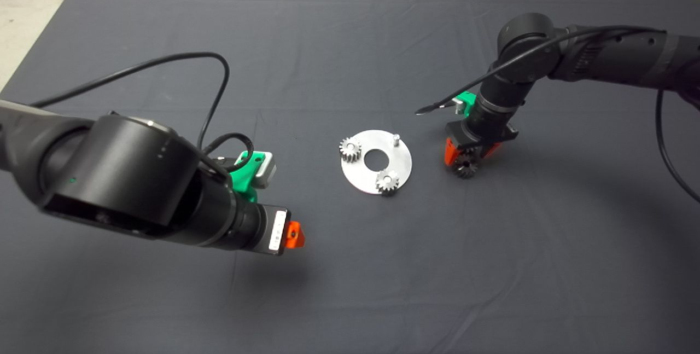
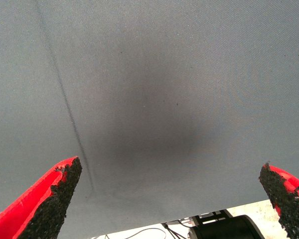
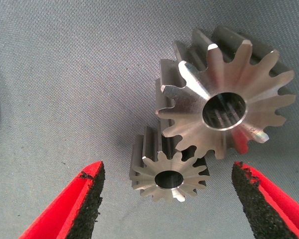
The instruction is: Remove an incorrectly installed larger gear and replace it with the correct smaller gear
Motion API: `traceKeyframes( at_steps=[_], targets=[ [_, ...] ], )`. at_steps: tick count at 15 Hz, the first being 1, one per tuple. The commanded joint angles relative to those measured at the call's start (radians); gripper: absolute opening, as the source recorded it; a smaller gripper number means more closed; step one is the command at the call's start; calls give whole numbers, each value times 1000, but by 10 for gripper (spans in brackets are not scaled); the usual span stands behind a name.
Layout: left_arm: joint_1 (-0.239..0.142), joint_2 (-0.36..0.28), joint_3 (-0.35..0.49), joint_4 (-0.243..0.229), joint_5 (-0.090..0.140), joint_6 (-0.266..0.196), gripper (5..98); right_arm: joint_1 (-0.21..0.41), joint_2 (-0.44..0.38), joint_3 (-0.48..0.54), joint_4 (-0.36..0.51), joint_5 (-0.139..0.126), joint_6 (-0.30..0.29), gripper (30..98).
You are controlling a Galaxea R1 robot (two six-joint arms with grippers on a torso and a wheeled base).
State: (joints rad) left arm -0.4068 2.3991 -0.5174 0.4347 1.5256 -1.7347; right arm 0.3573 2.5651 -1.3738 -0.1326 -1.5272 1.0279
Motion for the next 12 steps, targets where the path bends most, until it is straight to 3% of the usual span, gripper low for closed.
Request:
traceKeyframes(
  at_steps=[1,5,12],
  targets=[
    [-3,-2,8,10,16,4,921,22,-6,20,36,-129,2,674],
    [-3,-2,4,10,16,4,921,22,-7,20,36,-129,3,615],
    [-3,-4,5,10,16,4,921,19,-11,69,37,-128,23,615]
  ],
)
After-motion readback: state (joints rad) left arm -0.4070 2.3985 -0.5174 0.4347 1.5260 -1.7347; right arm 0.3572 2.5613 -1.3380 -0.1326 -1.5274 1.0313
